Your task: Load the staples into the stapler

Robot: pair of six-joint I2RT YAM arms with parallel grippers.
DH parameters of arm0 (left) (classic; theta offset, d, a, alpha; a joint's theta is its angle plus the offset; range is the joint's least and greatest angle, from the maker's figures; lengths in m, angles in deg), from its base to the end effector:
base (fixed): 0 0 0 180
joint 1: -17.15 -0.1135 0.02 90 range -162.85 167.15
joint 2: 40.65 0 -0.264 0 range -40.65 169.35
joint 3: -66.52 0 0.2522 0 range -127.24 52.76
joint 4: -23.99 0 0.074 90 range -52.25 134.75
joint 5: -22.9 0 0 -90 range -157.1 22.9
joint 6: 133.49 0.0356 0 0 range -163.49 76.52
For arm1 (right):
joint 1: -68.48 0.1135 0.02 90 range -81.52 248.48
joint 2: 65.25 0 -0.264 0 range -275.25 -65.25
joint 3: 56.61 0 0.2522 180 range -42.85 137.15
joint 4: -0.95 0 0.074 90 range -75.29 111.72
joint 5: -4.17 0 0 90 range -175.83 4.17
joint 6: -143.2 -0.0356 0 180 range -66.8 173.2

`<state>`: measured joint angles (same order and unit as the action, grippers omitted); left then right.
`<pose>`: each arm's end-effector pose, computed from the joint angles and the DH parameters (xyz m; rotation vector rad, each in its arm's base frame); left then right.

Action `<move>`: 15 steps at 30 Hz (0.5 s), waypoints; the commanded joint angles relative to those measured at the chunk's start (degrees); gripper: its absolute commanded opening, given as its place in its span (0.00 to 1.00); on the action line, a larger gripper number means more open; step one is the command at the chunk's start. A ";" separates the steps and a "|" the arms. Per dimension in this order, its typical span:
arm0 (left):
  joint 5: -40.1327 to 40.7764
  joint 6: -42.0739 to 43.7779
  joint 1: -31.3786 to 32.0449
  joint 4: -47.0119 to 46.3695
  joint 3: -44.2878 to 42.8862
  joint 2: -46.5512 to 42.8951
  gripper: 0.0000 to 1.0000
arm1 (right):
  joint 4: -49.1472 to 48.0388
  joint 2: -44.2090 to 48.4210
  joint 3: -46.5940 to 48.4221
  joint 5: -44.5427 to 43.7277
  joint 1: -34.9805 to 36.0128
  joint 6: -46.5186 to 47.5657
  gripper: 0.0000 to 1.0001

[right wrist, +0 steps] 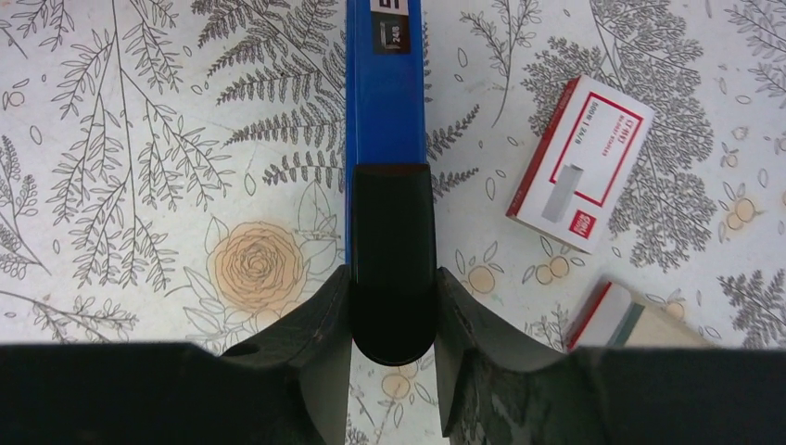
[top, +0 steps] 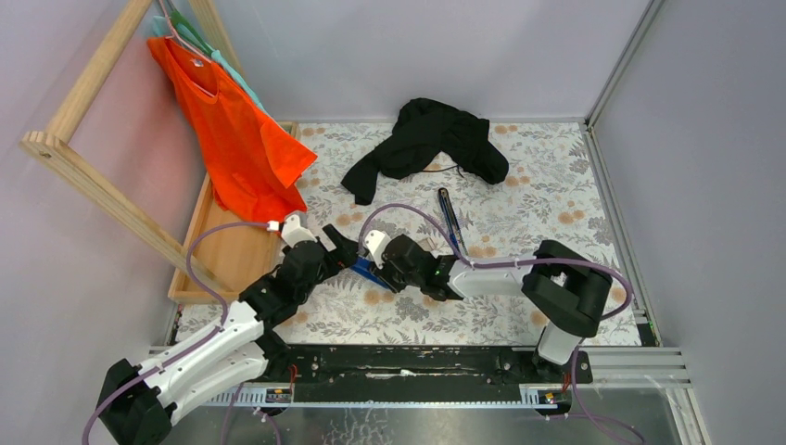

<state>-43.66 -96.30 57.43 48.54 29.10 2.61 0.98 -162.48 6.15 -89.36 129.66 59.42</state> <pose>0.1393 -0.0995 0.2148 -0.4747 2.0493 -0.5705 0.1713 0.3068 0.1706 -1.1973 1.8599 0.4765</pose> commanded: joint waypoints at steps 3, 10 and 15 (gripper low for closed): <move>-0.66 -0.22 -0.79 -0.53 0.12 0.19 1.00 | -0.34 -6.29 0.89 0.24 0.07 0.02 0.13; 0.08 -0.91 -1.07 0.49 0.10 -0.45 1.00 | -1.52 -6.91 1.21 -3.64 0.07 -3.55 0.10; 2.65 -2.28 -1.35 3.89 -1.73 -0.80 1.00 | -4.10 -8.31 5.83 -9.54 0.07 -7.63 0.13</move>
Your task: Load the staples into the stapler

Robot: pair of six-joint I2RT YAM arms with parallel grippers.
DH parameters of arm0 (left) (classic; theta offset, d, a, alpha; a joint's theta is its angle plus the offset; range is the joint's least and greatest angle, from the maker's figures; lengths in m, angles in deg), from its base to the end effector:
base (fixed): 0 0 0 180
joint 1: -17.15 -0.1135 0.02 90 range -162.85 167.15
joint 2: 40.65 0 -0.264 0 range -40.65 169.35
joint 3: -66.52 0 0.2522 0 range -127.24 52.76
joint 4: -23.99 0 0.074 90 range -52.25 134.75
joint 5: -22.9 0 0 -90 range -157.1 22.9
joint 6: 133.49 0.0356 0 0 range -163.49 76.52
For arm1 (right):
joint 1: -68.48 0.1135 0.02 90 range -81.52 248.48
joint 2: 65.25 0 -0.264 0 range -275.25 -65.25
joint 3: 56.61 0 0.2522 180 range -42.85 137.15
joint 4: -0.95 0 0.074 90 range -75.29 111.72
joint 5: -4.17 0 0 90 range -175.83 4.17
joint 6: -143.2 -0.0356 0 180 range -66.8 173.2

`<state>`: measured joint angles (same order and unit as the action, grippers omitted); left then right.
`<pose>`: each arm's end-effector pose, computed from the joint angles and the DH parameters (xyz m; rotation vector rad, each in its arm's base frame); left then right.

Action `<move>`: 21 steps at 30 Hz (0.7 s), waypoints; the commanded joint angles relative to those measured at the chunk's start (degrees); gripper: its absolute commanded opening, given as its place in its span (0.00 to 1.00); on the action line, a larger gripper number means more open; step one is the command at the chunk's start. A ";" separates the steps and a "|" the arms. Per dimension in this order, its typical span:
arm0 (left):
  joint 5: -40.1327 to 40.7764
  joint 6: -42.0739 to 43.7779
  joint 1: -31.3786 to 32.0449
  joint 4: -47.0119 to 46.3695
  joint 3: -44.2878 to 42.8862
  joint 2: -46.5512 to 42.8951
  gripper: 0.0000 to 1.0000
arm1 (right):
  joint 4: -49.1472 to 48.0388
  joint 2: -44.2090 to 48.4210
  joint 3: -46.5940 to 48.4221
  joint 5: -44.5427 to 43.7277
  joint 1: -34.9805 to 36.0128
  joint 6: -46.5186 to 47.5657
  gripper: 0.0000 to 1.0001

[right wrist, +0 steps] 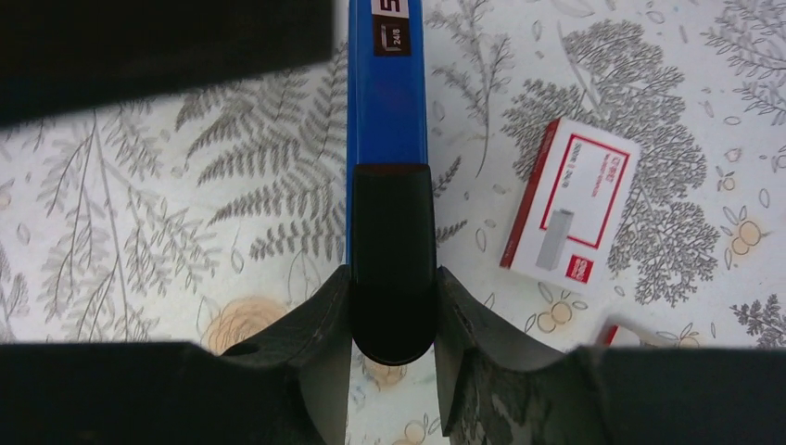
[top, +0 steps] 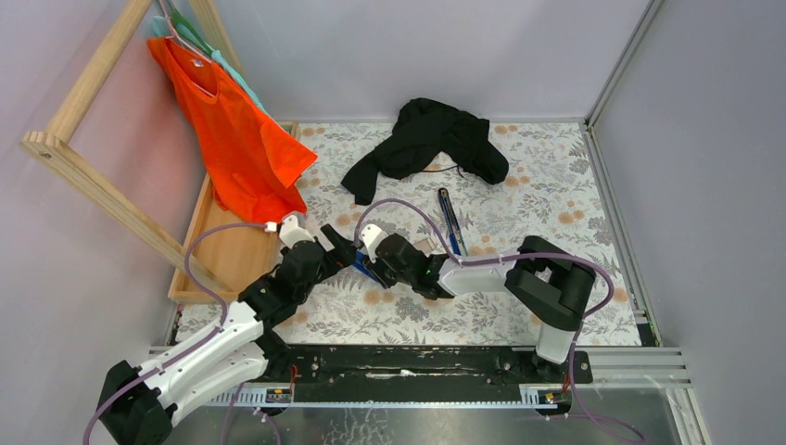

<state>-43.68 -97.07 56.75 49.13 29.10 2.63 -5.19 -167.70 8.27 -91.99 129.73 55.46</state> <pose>0.1401 -0.0975 0.2138 -0.4995 2.0525 -0.5635 0.1814 0.3227 0.1605 -1.0789 1.8668 0.4942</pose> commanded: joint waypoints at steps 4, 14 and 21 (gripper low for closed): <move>4.58 -2.87 -0.74 6.76 -3.55 -1.21 1.00 | -0.73 -7.20 9.68 -9.79 0.01 -5.37 0.18; 6.83 -4.53 -0.75 10.69 -5.59 -2.99 1.00 | 1.84 -4.21 12.60 -11.04 0.01 -6.40 0.52; 4.90 -3.63 -0.82 9.73 -7.07 -4.90 1.00 | 6.44 5.49 7.13 -14.59 -1.09 -7.42 0.65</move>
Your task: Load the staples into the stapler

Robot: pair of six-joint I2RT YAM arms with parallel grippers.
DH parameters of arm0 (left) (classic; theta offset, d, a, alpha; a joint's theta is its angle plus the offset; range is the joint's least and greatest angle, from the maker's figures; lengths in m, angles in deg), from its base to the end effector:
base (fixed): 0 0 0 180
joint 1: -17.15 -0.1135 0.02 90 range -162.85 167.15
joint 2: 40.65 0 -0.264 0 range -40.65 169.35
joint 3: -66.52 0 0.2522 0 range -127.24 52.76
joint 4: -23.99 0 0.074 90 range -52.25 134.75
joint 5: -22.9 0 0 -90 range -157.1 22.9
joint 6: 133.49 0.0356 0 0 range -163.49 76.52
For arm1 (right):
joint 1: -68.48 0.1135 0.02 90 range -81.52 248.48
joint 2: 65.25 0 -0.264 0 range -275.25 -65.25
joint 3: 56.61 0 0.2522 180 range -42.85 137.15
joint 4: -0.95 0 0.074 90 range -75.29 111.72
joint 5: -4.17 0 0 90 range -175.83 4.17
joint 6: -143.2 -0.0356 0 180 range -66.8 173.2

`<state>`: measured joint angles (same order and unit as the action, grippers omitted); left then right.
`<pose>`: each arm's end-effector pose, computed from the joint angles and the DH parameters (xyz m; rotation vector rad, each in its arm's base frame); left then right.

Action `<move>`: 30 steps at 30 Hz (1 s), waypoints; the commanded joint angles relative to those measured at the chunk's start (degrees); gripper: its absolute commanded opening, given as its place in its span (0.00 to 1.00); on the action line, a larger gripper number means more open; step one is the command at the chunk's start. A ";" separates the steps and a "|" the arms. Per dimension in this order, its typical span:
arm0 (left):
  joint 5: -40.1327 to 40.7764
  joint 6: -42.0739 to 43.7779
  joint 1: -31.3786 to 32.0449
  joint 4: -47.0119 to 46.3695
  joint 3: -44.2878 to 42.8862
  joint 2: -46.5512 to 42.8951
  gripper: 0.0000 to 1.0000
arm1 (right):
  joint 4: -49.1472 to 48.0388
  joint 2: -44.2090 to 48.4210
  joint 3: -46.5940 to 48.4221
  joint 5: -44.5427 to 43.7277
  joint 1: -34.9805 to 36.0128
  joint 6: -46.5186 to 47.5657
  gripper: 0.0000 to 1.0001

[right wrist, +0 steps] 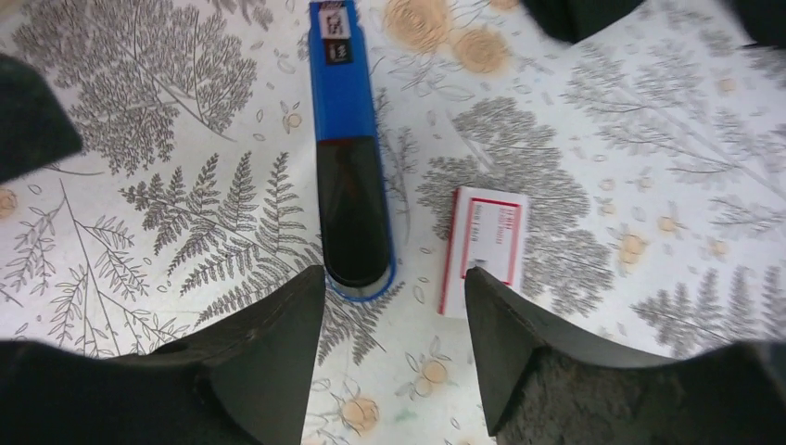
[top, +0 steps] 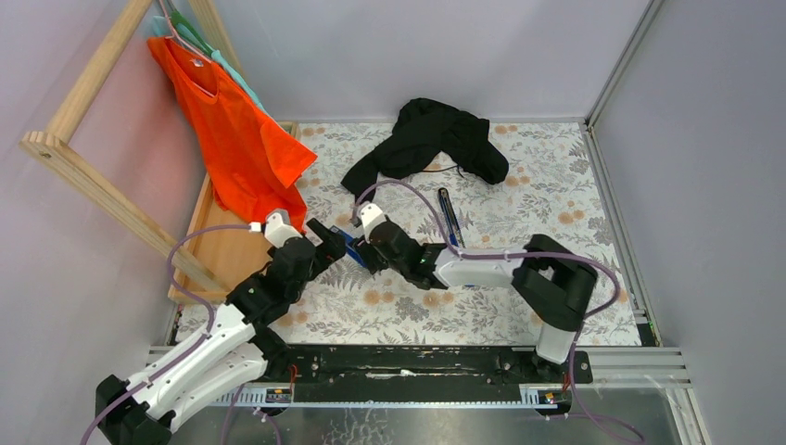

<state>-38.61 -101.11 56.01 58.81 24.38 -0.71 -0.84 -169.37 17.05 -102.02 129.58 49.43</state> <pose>0.1339 -0.0861 0.2359 -0.6249 2.0077 -0.4981 0.2004 0.3425 0.1898 -0.8388 1.8977 0.4093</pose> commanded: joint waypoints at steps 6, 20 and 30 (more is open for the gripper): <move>-5.79 4.80 -0.08 -1.55 -5.54 0.99 1.00 | 8.43 17.33 -10.12 -10.47 -4.35 -5.51 0.70; -24.77 8.14 0.31 -13.06 -12.10 16.69 1.00 | 22.68 32.31 -21.29 -10.80 -15.96 -15.12 0.70; -31.19 8.65 0.69 -20.66 -15.99 26.59 1.00 | 22.96 29.33 -22.46 -7.43 -20.47 -17.97 0.57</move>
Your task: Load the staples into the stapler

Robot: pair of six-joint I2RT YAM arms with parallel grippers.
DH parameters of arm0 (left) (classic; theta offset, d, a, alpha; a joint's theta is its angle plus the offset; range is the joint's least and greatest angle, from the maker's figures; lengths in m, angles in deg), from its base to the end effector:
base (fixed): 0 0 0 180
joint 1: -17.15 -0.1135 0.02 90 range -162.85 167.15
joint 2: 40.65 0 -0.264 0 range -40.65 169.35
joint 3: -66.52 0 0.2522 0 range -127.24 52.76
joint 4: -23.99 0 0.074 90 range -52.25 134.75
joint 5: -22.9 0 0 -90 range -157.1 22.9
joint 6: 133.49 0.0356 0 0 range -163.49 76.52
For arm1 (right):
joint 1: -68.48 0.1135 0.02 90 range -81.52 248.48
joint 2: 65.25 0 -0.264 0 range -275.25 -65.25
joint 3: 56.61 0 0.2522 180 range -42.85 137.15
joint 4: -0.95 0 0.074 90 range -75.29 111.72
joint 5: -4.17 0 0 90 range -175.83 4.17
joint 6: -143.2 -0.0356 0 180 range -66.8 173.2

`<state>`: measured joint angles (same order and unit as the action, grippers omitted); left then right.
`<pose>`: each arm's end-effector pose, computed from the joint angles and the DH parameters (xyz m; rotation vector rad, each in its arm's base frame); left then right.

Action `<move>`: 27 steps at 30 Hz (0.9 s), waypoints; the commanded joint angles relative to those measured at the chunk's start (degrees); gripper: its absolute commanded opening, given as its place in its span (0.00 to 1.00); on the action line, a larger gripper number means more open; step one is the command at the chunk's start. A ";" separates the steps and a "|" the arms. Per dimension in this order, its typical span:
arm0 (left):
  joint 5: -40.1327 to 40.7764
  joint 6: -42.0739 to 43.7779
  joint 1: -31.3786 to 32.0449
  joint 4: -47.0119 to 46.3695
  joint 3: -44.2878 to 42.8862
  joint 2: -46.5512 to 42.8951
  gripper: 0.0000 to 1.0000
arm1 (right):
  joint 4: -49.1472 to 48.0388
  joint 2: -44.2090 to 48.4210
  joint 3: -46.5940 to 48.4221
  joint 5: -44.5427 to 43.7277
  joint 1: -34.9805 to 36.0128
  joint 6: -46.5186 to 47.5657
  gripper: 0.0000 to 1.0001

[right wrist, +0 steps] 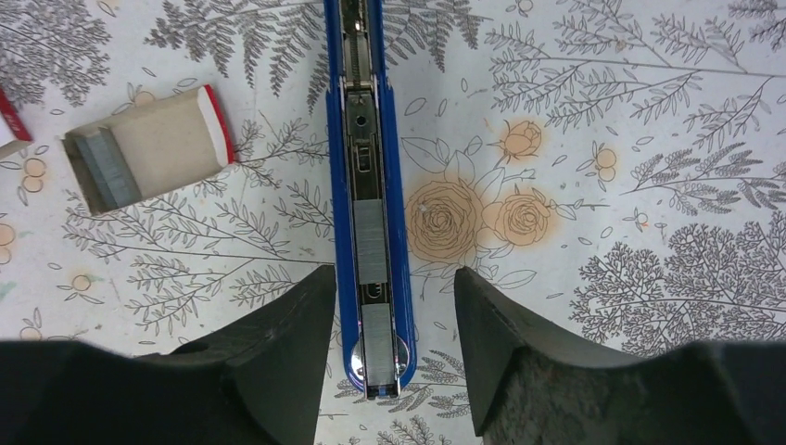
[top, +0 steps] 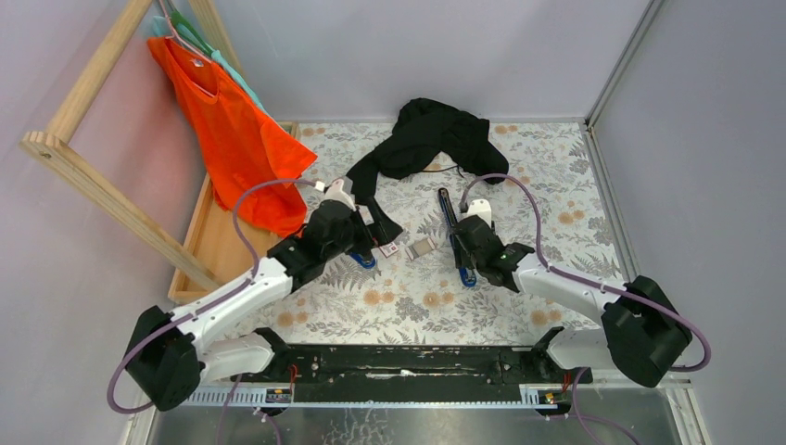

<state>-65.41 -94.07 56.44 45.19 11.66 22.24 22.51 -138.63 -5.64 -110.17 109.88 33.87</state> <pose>0.1903 -0.1544 0.2598 -0.2371 2.2035 -0.8947 0.2004 0.1571 0.1964 -0.2281 2.2449 0.0644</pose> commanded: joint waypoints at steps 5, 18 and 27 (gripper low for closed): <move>-7.85 2.25 0.26 -11.24 -5.40 10.45 1.00 | -2.85 -3.45 -0.73 1.90 -1.07 -3.35 0.51; -14.85 2.42 0.21 -19.27 -12.84 26.42 0.99 | -4.07 -6.03 -2.42 4.69 -1.24 -4.49 0.26; -18.69 -1.42 0.26 -23.97 -19.14 37.75 0.94 | -9.07 -2.27 -5.93 8.73 -1.24 -1.12 0.00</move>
<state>-81.32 -93.64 56.49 26.90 -3.95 57.06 17.13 -142.74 -10.47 -104.79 108.92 31.37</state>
